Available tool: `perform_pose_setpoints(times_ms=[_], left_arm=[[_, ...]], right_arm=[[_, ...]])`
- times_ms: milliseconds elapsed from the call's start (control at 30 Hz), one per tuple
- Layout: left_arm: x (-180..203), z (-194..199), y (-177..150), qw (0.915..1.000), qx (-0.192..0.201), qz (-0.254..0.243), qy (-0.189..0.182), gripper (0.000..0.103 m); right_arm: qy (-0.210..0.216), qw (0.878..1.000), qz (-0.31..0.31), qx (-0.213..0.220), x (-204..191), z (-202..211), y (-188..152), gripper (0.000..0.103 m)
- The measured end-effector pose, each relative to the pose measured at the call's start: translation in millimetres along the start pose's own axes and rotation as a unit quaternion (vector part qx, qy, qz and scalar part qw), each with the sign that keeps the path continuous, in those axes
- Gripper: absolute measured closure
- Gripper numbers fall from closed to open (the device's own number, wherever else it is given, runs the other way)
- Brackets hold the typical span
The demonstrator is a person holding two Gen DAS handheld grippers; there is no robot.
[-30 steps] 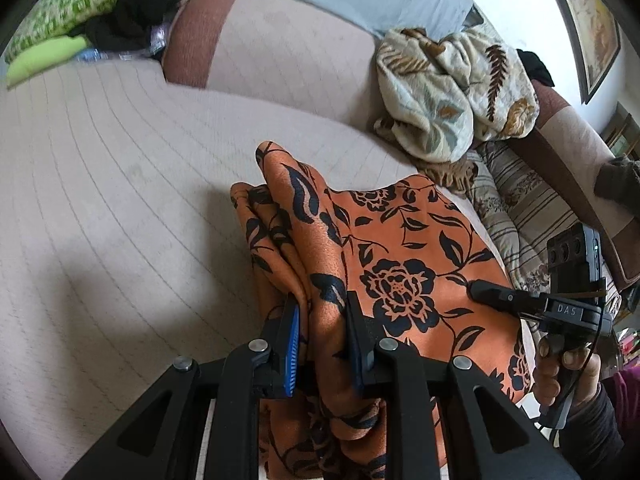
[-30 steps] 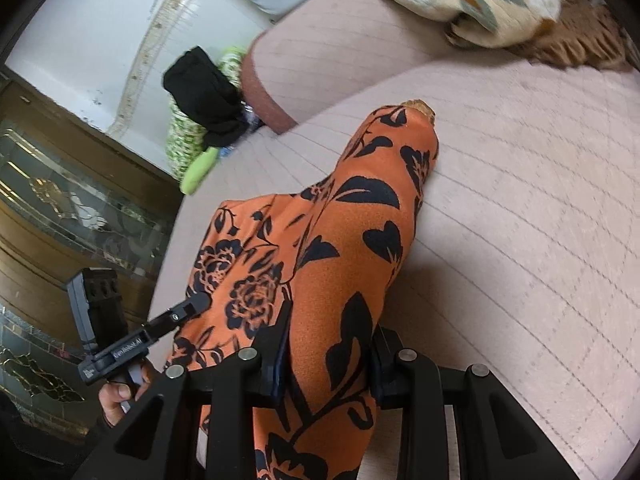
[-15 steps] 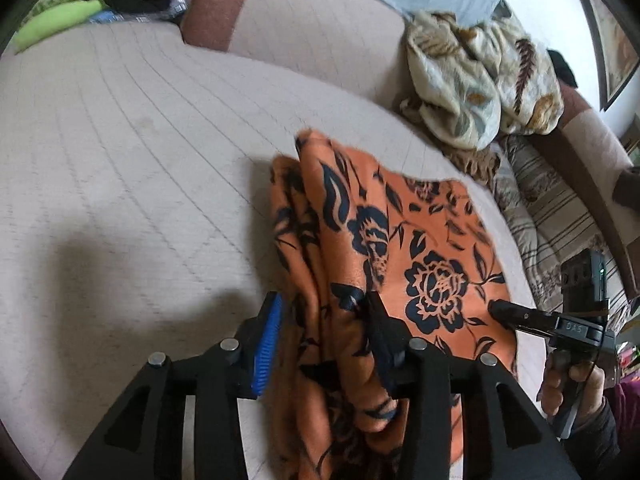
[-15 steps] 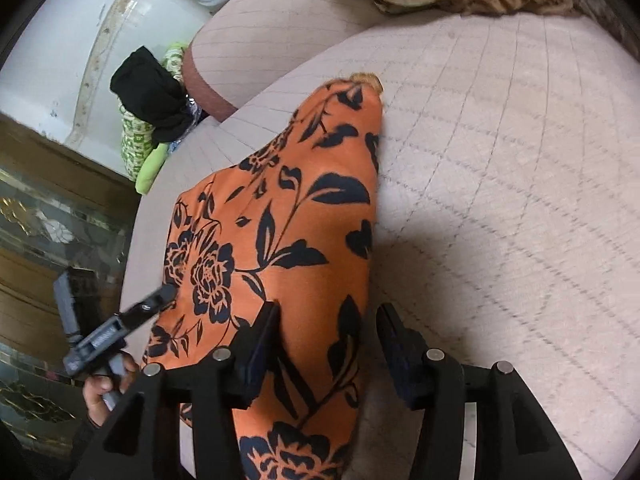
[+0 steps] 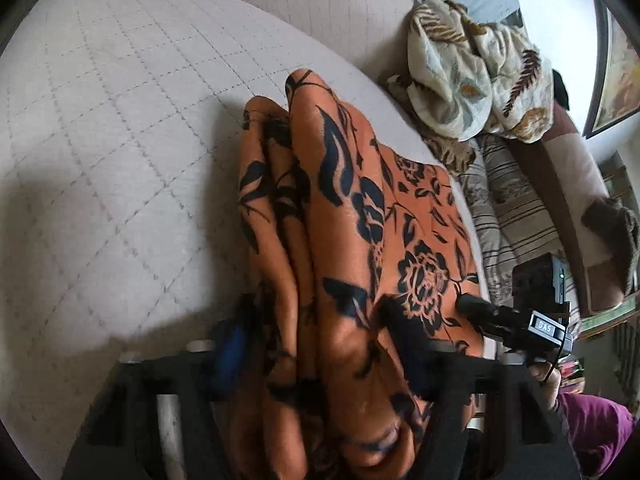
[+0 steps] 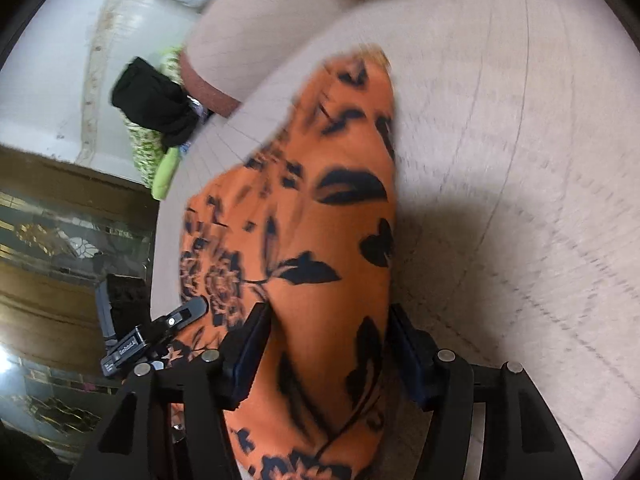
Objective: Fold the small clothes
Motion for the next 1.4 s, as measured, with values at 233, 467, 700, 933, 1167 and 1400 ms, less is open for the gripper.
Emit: perform_pose_setpoints(times_ms=[233,467,700,933,1167,1400], left_arm=[[29.1,47.8,6.7,0.996,0.077,-0.045,0.003,0.079],[38.3,10.9,6.4,0.9943,0.046,-0.073,0.063,0.07],[3.9,43.6,5.3,0.992,0.095,-0.028,0.078,0.051],[44.3,78.2,6.0,0.9891,0.123,-0.075,0.028,0.056],[36.0,16.2,-22.5,0.9794,0.042,-0.154,0.123,0.093],[42.6,66.8,-26.7,0.9913,0.073,-0.102,0.039,0.051]], right_arm=[[0.034,0.998,0.057,0.019,-42.9,14.7,4.8,0.071],[0.002,0.999,0.046,0.016,-8.6,12.8,14.4,0.068],[-0.058,0.996,0.043,0.046,12.6,19.9,11.8,0.045],[-0.036,0.989,0.108,0.093,-47.1,47.6,30.5,0.045],[-0.002,0.997,0.067,0.04,-36.5,-0.9,38.6,0.046],[0.001,0.995,0.086,0.049,-48.2,5.1,23.3,0.045]])
Point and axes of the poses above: each gripper's, at about its wrist camera, not at the fingertips, and z roughly against the way its jaws point, x to its right, y to its top, the point moved 8 cm from there along -z, roughly the way its jaws point, and after that the axes turned 6 degrees about y, right-handed, at the moved point
